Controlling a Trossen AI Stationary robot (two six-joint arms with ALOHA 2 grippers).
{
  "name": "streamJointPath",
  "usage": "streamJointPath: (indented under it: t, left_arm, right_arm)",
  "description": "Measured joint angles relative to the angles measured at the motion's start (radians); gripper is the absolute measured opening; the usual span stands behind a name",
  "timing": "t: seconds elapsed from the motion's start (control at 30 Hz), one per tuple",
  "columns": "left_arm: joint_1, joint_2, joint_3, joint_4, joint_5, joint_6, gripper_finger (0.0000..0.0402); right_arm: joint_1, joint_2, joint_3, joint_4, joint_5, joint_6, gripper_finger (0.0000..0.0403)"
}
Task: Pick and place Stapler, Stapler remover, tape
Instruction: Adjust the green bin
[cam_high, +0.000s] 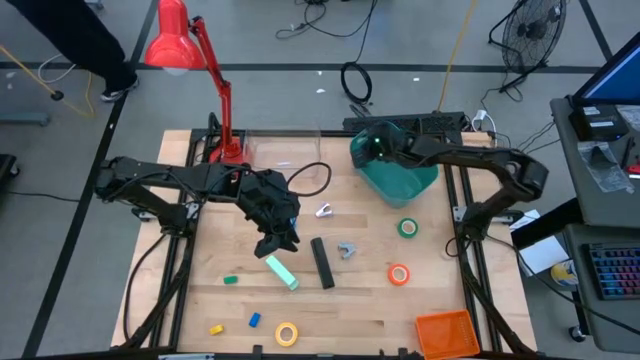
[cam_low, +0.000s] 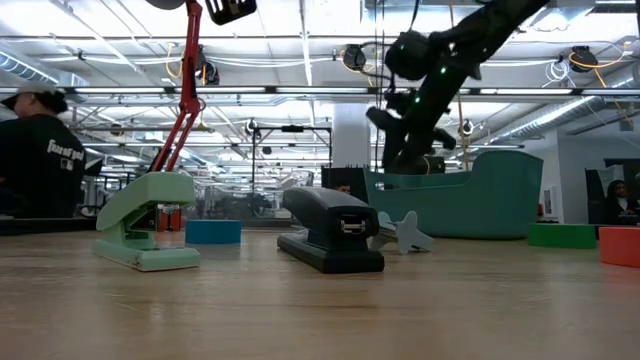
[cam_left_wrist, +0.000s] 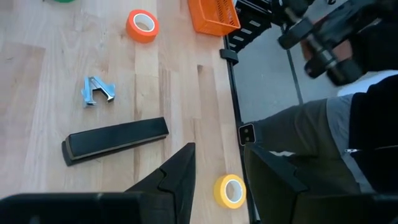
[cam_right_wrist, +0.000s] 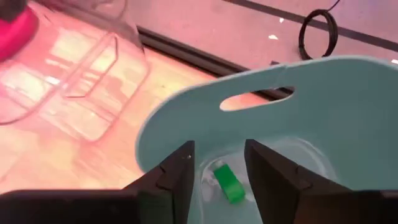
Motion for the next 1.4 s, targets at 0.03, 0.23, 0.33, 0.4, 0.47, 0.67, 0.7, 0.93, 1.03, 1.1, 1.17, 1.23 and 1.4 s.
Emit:
streamJointPath:
  t: [0.03, 0.23, 0.33, 0.4, 0.47, 0.67, 0.7, 0.93, 1.03, 1.1, 1.17, 1.23, 1.4]
  left_arm:
    - [0.000, 0.000, 0.000, 0.000, -0.002, 0.004, 0.0141]
    - [0.005, 0.000, 0.000, 0.000, -0.037, 0.004, 0.0141]
    - [0.011, 0.000, 0.000, 0.000, -0.063, -0.015, 0.0141]
    - [0.020, 0.000, 0.000, 0.000, -0.108, -0.031, 0.0141]
    - [0.036, 0.000, 0.000, 0.004, -0.165, -0.053, 0.0140]
    - [0.114, 0.008, 0.000, 0.113, -0.215, -0.127, 0.0141]
    - [0.131, 0.014, 0.000, 0.148, -0.216, -0.154, 0.0141]
    - [0.257, 0.066, -0.002, 0.346, -0.190, -0.333, 0.0140]
    - [0.302, 0.093, 0.000, 0.380, -0.187, -0.349, 0.0140]
    - [0.322, 0.122, -0.001, 0.398, -0.186, -0.351, 0.0140]
    - [0.340, 0.139, 0.002, 0.399, -0.193, -0.343, 0.0140]
    - [0.351, 0.169, -0.002, 0.402, -0.189, -0.331, 0.0140]
    - [0.380, 0.230, 0.000, 0.464, -0.146, -0.313, 0.0140]
  right_arm:
    - [0.003, -0.024, 0.000, -0.026, -0.001, 0.001, 0.0130]
    - [0.077, -0.157, -0.001, -0.202, -0.013, 0.015, 0.0123]
    - [0.131, -0.221, -0.001, -0.274, -0.050, 0.022, 0.0123]
    - [0.169, -0.264, -0.001, -0.325, -0.064, 0.044, 0.0122]
    - [0.207, -0.307, -0.001, -0.367, -0.070, 0.073, 0.0121]
    - [0.297, -0.425, -0.006, -0.443, -0.022, 0.153, 0.0110]
    - [0.306, -0.444, -0.014, -0.444, -0.018, 0.163, 0.0107]
    - [0.328, -0.549, -0.126, -0.429, 0.000, 0.205, 0.0089]
    - [0.326, -0.585, -0.194, -0.426, 0.003, 0.215, 0.0083]
    - [0.314, -0.605, -0.239, -0.417, 0.003, 0.232, 0.0078]
    - [0.299, -0.623, -0.284, -0.421, 0.004, 0.247, 0.0072]
    - [0.281, -0.634, -0.319, -0.412, 0.028, 0.265, 0.0062]
    - [0.222, -0.656, -0.348, -0.420, 0.123, 0.225, 0.0029]
